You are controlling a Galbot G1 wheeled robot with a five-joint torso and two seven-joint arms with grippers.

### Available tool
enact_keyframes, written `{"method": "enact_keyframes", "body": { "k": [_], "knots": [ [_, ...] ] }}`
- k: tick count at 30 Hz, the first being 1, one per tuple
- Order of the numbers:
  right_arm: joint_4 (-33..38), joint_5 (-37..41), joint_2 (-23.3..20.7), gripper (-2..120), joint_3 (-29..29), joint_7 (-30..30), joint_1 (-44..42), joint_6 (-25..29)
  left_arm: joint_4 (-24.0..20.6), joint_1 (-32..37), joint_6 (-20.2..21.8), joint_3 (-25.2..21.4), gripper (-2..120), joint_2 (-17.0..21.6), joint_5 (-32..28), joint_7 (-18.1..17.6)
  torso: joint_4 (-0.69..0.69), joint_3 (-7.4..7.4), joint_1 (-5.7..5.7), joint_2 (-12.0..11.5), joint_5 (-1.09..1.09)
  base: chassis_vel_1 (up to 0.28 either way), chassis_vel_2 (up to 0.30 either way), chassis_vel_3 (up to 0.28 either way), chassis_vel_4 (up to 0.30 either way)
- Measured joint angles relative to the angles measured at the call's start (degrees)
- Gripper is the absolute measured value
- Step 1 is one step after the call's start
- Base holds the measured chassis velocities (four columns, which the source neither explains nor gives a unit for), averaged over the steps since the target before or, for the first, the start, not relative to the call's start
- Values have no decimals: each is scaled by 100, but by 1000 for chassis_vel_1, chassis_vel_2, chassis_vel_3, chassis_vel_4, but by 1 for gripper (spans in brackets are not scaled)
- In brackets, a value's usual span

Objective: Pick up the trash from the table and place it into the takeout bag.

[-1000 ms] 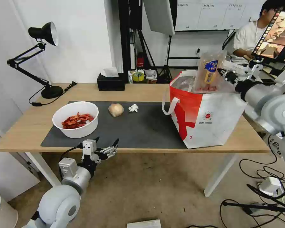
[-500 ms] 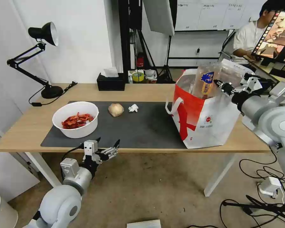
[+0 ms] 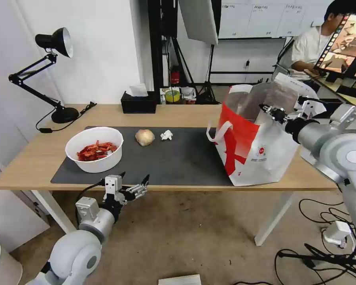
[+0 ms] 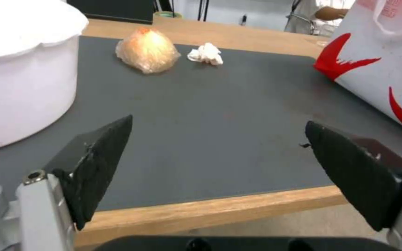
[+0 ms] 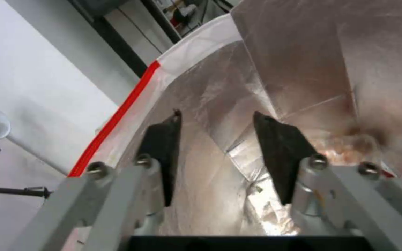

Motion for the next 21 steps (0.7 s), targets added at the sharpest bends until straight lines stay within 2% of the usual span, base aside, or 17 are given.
{"method": "enact_keyframes", "body": {
  "k": [3, 5, 6, 8, 10, 14, 21],
  "knots": [
    [-7, 0, -26, 54, 0, -54, 19, -2, 5, 0, 1, -1, 100, 0, -1, 0, 0, 0, 0, 0, 0, 0, 0, 0, 0],
    [-11, 0, -78, 65, 3, -155, 57, -2, 18, -1, 2, -12, 100, -2, -1, -1, 0, 0, 0, 0, 0, 0, 0, 0, 0],
    [-11, 0, -78, 65, 3, -155, 57, -2, 18, -1, 2, -12, 100, -2, -1, -1, 0, 0, 0, 0, 0, 0, 0, 0, 0],
    [-5, -10, -114, 76, 2, -264, 86, 4, 26, -10, 2, -24, 100, -4, -2, -2, 0, 0, 0, 0, 0, 0, 0, 0, 0],
    [8, -26, -125, 78, 2, -315, 99, 15, 28, -12, 2, -29, 100, -4, -3, -3, 0, 0, 0, 0, 0, 0, 0, 0, 0],
    [115, -64, -199, 97, -38, -558, 235, 149, 20, 0, 3, -71, 100, 0, -6, -9, 0, 0, 0, 0, 0, 0, 0, 0, 0],
    [222, -104, -316, 100, -155, -985, 511, 397, -21, 23, -5, -130, 100, -6, -9, -16, 0, 0, 0, 0, 0, 0, 0, 0, 0]
  ]
}}
